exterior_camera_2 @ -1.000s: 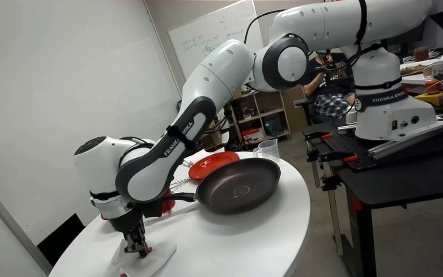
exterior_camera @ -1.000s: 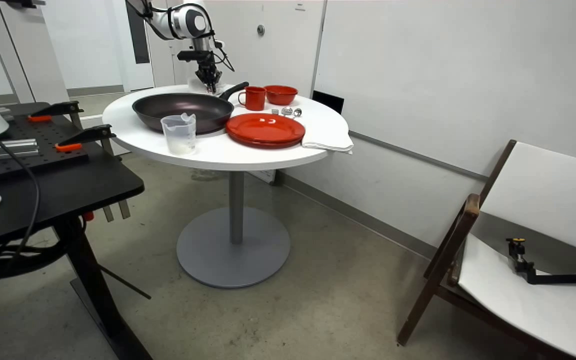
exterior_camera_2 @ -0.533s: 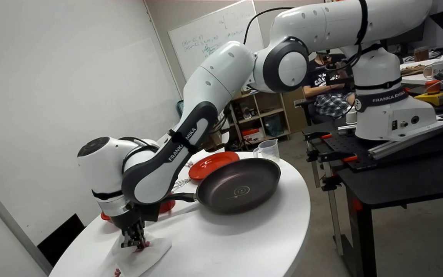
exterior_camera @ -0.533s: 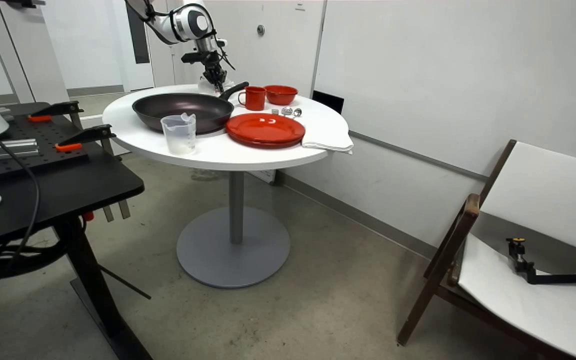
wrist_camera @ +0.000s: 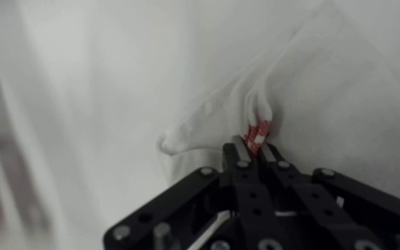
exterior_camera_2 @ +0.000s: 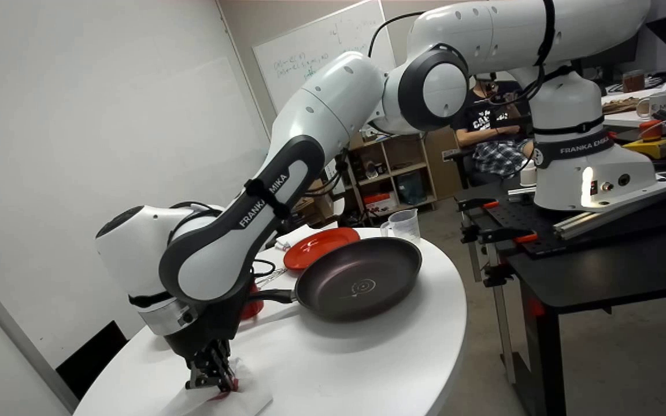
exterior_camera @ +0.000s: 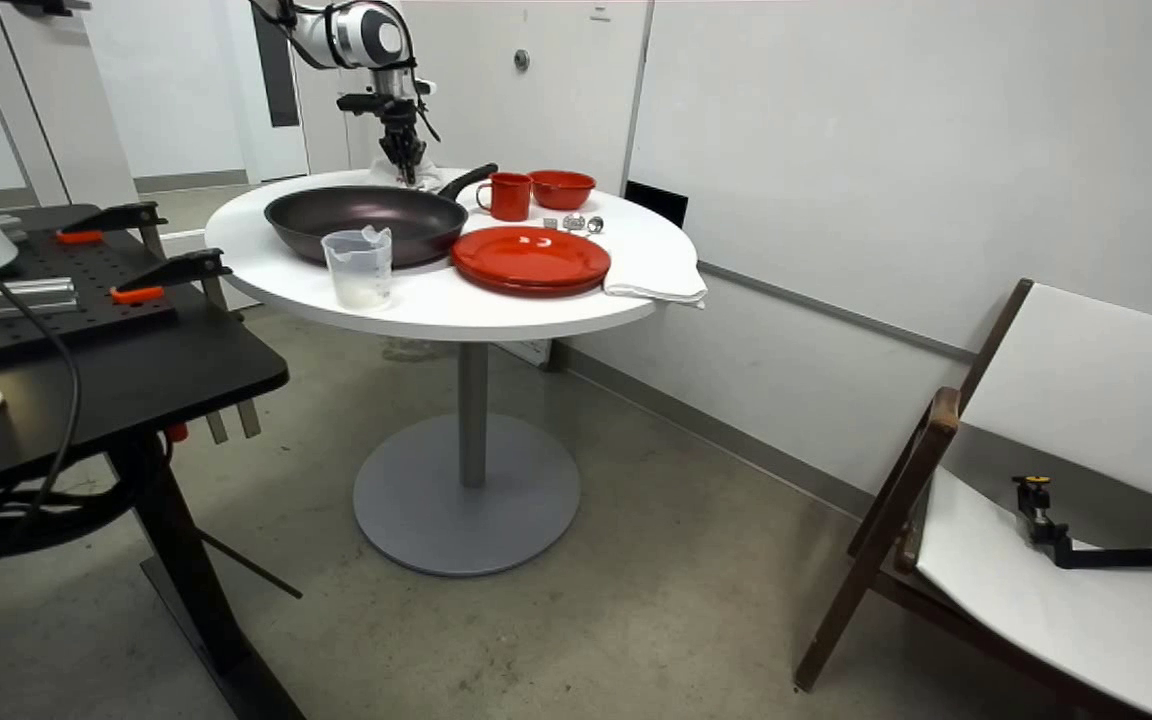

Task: Use the towel to wipe the table top

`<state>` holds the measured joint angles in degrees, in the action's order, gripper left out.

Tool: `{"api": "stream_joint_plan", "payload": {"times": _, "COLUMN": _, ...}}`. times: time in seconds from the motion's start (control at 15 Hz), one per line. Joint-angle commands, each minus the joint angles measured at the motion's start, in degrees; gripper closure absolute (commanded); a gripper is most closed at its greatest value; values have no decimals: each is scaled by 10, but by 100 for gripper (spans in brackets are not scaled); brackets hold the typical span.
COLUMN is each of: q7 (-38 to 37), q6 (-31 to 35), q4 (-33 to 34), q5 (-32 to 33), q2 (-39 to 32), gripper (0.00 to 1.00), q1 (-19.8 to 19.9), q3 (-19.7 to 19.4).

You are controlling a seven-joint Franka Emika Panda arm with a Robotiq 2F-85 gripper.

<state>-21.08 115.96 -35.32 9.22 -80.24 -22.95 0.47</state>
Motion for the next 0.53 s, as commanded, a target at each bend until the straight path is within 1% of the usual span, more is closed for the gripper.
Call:
{"api": "stream_joint_plan", "payload": {"times": 0.0, "q7": -2, "q6": -54, "q4": -3, "q5": -31, "q2": 17, "gripper": 98, "q1": 2, "q3": 30}}
{"api": "stream_joint_plan", "payload": {"times": 0.27, "q7": 8, "q6": -113, "q4": -8, "q5": -49, "q2": 27, "gripper": 98, "q1": 9, "q3": 55}}
{"api": "stream_joint_plan", "payload": {"times": 0.47, "q7": 2, "q6": -134, "q4": -4, "q5": -51, "q2": 26, "gripper": 98, "q1": 11, "q3": 61}}
